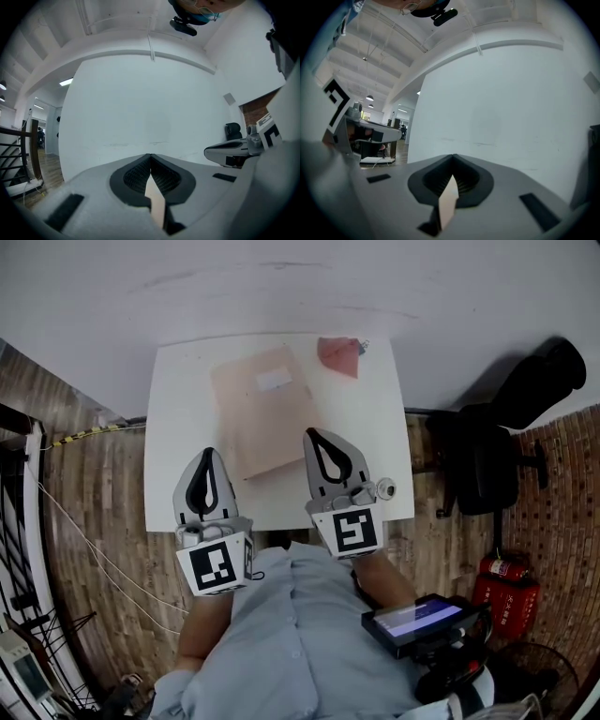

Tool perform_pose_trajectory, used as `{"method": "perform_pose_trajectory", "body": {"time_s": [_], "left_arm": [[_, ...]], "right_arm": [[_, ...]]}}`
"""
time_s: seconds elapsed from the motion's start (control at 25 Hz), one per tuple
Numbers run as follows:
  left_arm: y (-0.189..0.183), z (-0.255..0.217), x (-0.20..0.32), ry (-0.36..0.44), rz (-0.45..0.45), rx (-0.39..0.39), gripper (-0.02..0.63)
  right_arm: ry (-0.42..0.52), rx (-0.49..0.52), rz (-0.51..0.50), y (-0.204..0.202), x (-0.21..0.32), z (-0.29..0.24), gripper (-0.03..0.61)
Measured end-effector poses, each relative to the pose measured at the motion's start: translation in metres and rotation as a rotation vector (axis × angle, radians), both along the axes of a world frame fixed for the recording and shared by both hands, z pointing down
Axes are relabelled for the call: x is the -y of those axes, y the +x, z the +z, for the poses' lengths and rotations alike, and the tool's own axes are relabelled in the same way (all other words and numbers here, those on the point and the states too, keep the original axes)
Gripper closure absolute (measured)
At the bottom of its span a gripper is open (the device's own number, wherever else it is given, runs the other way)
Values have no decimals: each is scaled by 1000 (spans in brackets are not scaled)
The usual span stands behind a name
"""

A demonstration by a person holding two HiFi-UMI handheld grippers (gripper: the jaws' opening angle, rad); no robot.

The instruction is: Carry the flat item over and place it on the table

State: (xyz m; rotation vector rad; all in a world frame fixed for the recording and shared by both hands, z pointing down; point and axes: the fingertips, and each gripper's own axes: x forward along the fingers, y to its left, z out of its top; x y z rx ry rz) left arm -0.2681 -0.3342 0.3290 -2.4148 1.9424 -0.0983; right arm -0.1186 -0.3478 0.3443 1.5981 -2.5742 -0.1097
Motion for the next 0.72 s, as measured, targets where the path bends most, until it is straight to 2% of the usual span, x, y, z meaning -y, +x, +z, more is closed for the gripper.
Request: {"method": "perform_pose_trajectory", "body": {"time_s": [0.72], "left_arm": [[3, 5, -1, -7, 19, -4, 612]], "right_arm": [[1, -19, -6, -6, -1, 0, 575]]}}
